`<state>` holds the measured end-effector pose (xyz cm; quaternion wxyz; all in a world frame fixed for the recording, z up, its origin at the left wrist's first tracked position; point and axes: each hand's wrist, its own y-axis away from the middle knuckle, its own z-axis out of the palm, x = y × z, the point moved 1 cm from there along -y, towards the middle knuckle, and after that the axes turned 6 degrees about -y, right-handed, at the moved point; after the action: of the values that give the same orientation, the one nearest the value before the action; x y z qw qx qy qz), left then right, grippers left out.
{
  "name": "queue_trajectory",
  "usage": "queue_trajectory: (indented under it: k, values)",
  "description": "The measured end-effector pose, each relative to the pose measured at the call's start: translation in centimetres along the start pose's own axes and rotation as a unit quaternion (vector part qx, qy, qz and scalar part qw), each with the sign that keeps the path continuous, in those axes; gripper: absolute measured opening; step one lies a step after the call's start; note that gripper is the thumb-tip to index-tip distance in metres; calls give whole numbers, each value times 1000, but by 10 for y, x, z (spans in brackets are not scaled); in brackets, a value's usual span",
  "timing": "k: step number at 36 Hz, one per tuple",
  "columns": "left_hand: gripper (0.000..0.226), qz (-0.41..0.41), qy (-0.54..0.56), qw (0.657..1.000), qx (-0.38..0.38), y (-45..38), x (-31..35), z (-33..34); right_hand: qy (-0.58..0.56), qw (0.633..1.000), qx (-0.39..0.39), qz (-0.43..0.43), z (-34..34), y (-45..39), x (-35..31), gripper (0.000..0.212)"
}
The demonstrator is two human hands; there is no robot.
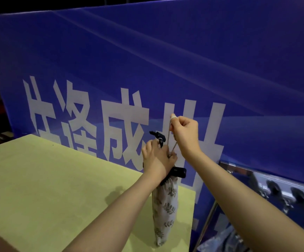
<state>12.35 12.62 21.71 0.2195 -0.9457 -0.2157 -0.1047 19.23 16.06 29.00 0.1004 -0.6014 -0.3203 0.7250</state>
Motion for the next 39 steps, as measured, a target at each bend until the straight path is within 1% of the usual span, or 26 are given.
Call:
queue_trajectory:
  k: [4,8,13,22,25,31,35,39]
  values:
    - [38,13,-72,997,-23,10,6,5,14,999,29,-12,-16,14,1,46]
    - [42,14,-84,995,-42,20,16,11,27,997,75,-17,-38,26,0,44]
    - [42,18,-103,992,-70,28,36,10,41,995,81,-30,-59,31,-17,41]
    - [41,25,-115,992,-55,54,64,15,70,992,102,-35,-103,47,-31,44]
    - [46,29,-126,990,-52,65,82,14,67,991,107,-39,-122,53,-38,45]
    - [57,42,-138,988,-54,89,135,10,74,992,94,-43,-176,64,-62,46]
    - [72,48,-131,990,-38,113,177,7,84,992,86,-45,-223,75,-80,46]
    - [89,64,-120,991,-16,148,217,17,105,993,48,-33,-268,92,-95,45]
